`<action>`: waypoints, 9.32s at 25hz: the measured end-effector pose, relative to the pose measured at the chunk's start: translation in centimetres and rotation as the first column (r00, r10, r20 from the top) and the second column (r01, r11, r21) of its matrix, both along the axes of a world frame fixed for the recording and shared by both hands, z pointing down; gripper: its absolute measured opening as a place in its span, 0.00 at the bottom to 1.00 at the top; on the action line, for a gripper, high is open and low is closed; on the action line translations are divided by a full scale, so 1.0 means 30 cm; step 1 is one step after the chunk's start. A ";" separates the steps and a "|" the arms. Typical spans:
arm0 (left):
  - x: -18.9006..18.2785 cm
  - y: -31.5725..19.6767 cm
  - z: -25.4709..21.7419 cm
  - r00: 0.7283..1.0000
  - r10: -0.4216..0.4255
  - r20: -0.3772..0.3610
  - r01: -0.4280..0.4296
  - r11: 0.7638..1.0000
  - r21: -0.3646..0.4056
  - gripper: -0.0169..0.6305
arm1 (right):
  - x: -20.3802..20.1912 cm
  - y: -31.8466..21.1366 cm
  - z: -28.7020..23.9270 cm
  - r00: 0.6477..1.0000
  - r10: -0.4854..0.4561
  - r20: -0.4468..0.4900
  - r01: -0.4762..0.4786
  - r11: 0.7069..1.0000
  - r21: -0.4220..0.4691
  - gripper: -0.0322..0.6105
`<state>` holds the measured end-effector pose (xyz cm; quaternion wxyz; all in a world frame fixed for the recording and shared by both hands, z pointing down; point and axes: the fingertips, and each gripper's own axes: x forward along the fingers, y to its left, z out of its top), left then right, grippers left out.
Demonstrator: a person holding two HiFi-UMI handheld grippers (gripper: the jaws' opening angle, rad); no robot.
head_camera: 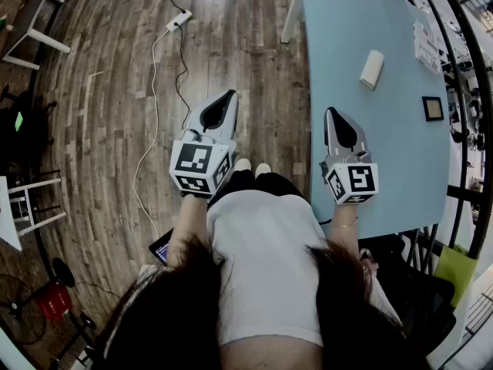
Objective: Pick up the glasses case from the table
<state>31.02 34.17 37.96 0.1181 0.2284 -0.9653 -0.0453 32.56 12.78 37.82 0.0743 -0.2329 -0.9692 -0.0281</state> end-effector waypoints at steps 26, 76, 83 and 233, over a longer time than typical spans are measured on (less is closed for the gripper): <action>-0.200 0.199 0.104 0.999 0.027 -0.022 -0.027 1.000 -0.011 0.11 | -0.206 0.191 0.061 1.000 0.013 -0.001 -0.014 0.999 -0.035 0.20; -1.567 -1.221 -0.026 0.568 0.823 0.029 -0.821 0.568 -0.055 0.11 | -1.005 -0.863 0.034 0.603 0.793 -0.082 -0.794 0.587 -0.157 0.52; -1.564 -1.470 -0.004 0.326 0.945 0.007 -0.944 0.326 -0.059 0.11 | -0.944 -0.953 0.063 0.389 0.913 -0.122 -0.917 0.371 -0.145 0.56; -1.216 -1.799 0.307 -0.103 0.975 -0.196 -0.995 -0.103 0.009 0.11 | -0.990 -1.026 0.860 0.361 0.599 -0.715 -0.646 0.713 0.271 0.50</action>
